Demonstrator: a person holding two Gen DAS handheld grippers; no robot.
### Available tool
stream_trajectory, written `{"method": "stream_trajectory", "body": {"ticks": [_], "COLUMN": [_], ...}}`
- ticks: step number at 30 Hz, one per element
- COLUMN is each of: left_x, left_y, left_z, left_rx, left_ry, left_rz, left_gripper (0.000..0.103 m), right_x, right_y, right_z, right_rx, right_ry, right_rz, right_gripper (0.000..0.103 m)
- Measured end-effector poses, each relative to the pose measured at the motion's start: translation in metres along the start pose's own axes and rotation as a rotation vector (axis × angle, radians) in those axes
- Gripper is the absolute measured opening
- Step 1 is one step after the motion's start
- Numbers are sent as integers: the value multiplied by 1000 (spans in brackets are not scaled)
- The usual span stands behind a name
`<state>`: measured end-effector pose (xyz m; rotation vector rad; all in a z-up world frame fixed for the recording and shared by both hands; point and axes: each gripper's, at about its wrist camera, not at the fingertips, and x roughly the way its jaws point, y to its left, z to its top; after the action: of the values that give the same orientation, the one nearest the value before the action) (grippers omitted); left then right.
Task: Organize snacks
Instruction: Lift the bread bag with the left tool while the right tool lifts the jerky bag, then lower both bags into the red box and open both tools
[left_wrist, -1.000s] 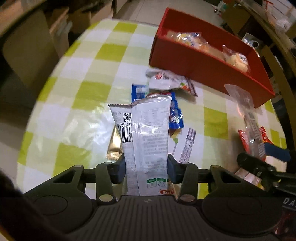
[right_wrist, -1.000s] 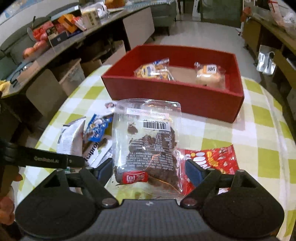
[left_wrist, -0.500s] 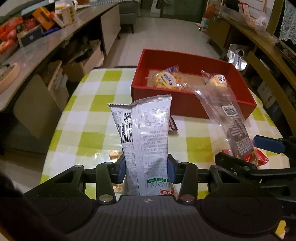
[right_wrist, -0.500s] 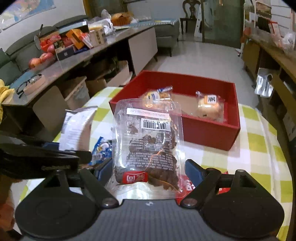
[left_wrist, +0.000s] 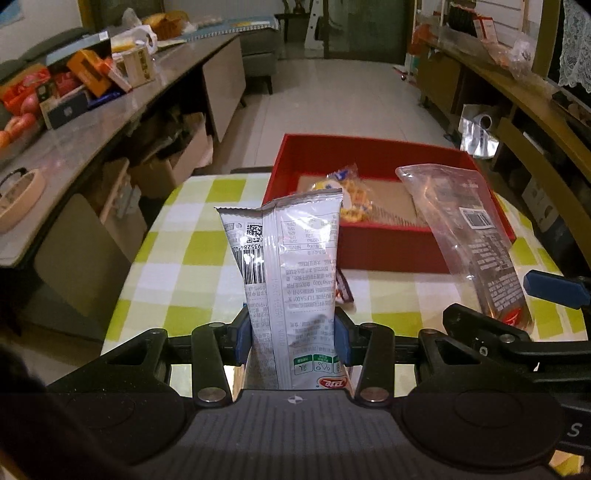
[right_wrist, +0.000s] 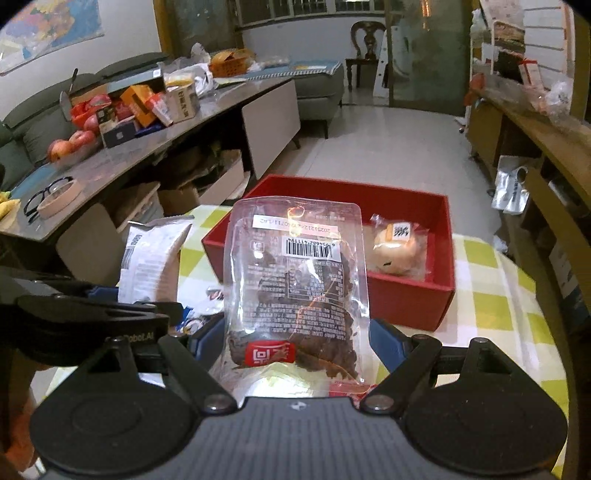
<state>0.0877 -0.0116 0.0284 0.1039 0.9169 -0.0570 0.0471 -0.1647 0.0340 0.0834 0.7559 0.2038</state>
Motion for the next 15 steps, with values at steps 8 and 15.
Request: {"method": "stream_trajectory", "body": {"ticks": [8,15], "left_x": [-1,0], "left_y": [-2,-5], "left_z": [16,34], "left_rx": [-15,-38], "left_ry": [-38,-80], "left_rz": [-2,-20], "left_gripper": [51,51], "right_x": [-2,-1], "right_y": [-5,-11], "right_z": [13,29], "right_rx": [19,45], "right_ry": [-46,-96], "right_rz": [-28,-51], "right_gripper": [88,88]}}
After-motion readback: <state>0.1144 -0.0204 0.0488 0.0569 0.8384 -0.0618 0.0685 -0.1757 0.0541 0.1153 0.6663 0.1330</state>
